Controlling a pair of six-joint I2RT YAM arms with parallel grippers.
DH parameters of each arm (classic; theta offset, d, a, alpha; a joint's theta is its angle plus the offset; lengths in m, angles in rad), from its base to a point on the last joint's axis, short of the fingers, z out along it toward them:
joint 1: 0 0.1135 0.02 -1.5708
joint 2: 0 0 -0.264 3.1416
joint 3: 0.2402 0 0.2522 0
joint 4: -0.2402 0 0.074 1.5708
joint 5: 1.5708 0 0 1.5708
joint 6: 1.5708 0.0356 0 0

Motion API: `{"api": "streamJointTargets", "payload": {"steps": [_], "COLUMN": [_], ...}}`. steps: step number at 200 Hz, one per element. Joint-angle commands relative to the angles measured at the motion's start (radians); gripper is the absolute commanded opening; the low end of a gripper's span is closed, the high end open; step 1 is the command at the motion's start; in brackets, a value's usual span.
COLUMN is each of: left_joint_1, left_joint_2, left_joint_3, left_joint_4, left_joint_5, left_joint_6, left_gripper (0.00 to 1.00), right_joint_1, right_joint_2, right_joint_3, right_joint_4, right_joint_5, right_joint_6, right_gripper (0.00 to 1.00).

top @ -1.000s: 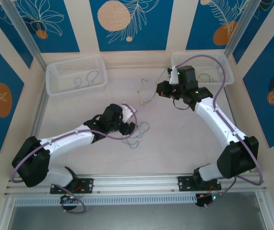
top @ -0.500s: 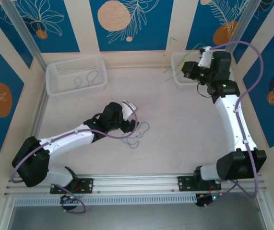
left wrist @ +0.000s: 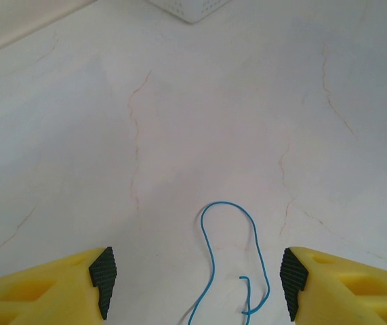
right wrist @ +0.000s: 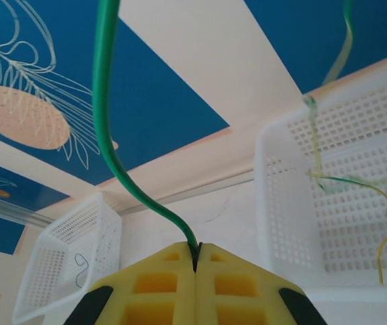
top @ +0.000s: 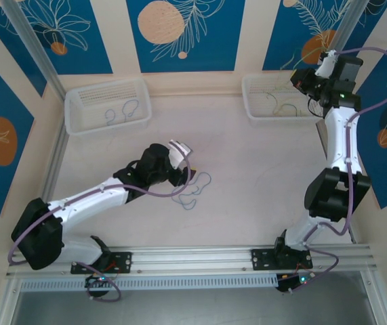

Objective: Untangle the cables

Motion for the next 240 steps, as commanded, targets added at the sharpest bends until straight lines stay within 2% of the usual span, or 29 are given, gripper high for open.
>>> {"api": "streamJointTargets", "payload": {"steps": [1, 53, 167, 188, 240], "left_joint_1": [-0.012, -0.012, -0.012, -0.012, -0.012], "left_joint_2": [-0.033, -0.027, -0.030, -0.030, -0.029], "left_joint_3": [-0.012, -0.011, -0.004, -0.003, -0.002], "left_joint_4": [0.003, 0.016, 0.002, 0.002, 0.004], "left_joint_5": [0.007, 0.014, 0.011, 0.014, 0.013], "left_joint_6": [-0.013, -0.022, -0.024, -0.024, -0.024], "left_gripper": [0.67, 0.67, 0.68, 0.68, 0.68], "right_joint_1": [-0.023, -0.035, -0.056, -0.058, -0.054], "right_joint_2": [0.042, 0.119, 0.378, 0.446, 0.507], "right_joint_3": [0.056, 0.084, 0.246, 0.333, 0.399], "right_joint_4": [-0.018, 0.039, -0.046, -0.124, -0.167], "right_joint_5": [-0.071, -0.049, -0.017, -0.028, -0.039], "right_joint_6": [0.010, 0.022, 0.034, 0.037, 0.072], "right_gripper": [0.00, 0.00, 0.00, 0.00, 0.00]}}
